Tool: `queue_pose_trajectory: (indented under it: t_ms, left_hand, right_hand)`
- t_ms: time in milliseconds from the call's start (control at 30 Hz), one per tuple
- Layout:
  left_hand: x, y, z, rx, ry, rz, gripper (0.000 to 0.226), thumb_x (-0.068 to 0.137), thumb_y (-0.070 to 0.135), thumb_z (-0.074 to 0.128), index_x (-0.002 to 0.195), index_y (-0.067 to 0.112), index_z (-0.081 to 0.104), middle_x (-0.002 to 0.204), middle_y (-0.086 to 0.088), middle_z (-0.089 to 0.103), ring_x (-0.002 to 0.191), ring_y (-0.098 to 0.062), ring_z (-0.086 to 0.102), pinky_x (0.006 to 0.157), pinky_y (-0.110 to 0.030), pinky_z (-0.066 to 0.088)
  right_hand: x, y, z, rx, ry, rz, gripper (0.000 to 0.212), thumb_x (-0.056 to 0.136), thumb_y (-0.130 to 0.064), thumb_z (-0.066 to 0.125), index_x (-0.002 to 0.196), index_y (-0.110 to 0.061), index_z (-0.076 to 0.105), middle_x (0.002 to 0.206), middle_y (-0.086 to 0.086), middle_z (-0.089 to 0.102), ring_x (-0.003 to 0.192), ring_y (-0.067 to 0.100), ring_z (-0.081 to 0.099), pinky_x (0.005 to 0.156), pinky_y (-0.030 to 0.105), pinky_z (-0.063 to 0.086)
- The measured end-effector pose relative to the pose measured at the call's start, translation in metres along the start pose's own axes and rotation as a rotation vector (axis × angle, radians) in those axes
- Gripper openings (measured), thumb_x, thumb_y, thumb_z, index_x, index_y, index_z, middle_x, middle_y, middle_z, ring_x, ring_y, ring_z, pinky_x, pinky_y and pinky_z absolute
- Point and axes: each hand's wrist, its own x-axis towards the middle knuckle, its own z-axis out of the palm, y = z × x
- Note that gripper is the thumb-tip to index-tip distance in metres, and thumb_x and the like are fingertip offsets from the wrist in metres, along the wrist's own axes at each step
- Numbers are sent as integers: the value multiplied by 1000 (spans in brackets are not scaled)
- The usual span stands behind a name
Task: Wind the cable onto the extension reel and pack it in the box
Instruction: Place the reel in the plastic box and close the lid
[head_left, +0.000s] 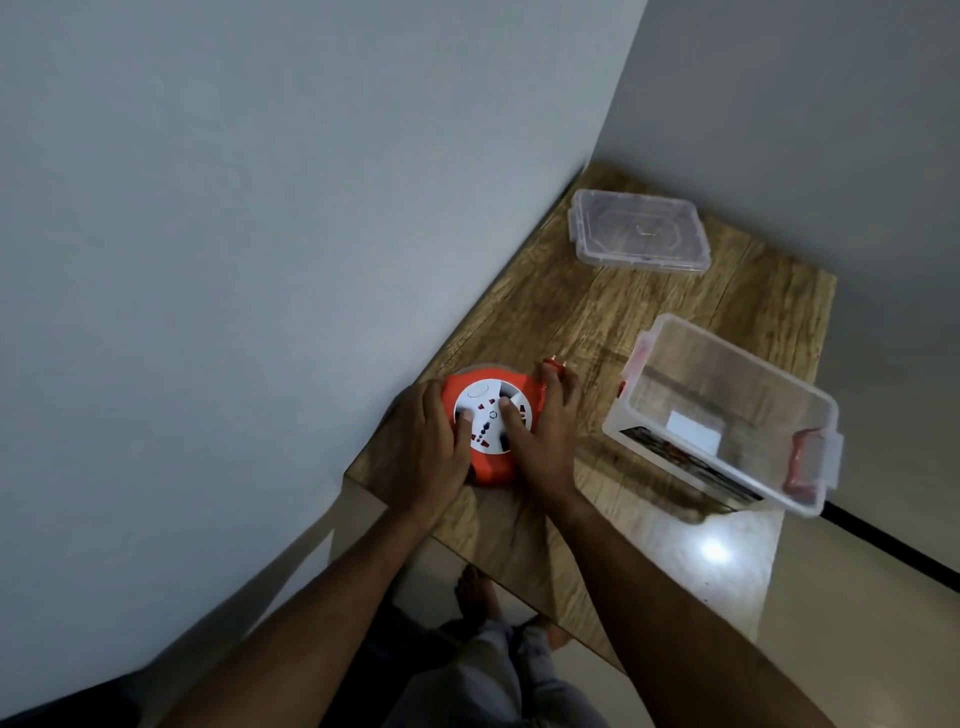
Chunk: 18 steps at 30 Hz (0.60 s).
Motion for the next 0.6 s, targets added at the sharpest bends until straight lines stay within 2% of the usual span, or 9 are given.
queue_pose_trajectory:
  t_ms: [67,133,233,267,400,600]
  left_hand:
    - [-1,2,7,-58,10,-39,71,95,65,42,152,24,33,150,-5,46,129,-21,53,94,-44,60]
    - [-2,5,13,-84,32,-60,69,96,61,43,153,23,31,152,-6,45,130,-22,52,96,-46,59]
    - [-3,8,17,-131,58,-66,63,100,53,46,153,24,30,152,-6,44,131,-23,52,96,-46,59]
    - [-4,7,17,-139,65,-60,61,101,51,48,153,24,30,152,-7,44,131,-23,52,96,-46,59]
    - [-5,7,16,-173,69,-61,58,103,46,49,153,22,32,152,-6,44,132,-21,51,98,-45,58]
    - [-2,22,5,-182,113,-69,64,97,50,47,150,15,40,149,-9,49,129,-22,53,100,-48,57]
  right_hand:
    - [1,1,3,29,-2,-4,66,95,-32,67,153,-18,37,160,-2,22,135,2,34,102,9,33]
    - [1,1,4,39,2,-13,65,95,-28,68,152,-17,40,157,-2,28,135,2,36,101,4,32]
    - [1,2,3,83,12,-32,64,92,-21,72,150,-16,45,154,0,35,136,2,39,103,3,32]
    - [1,2,2,107,19,-31,64,91,-20,74,149,-17,46,153,0,37,137,3,40,106,7,34]
    - [0,6,1,203,32,-4,69,86,-21,78,148,-20,47,148,1,46,137,13,46,111,38,45]
    - [1,-1,-2,276,41,26,78,81,-30,81,150,-22,45,145,-1,50,132,13,52,104,46,52]
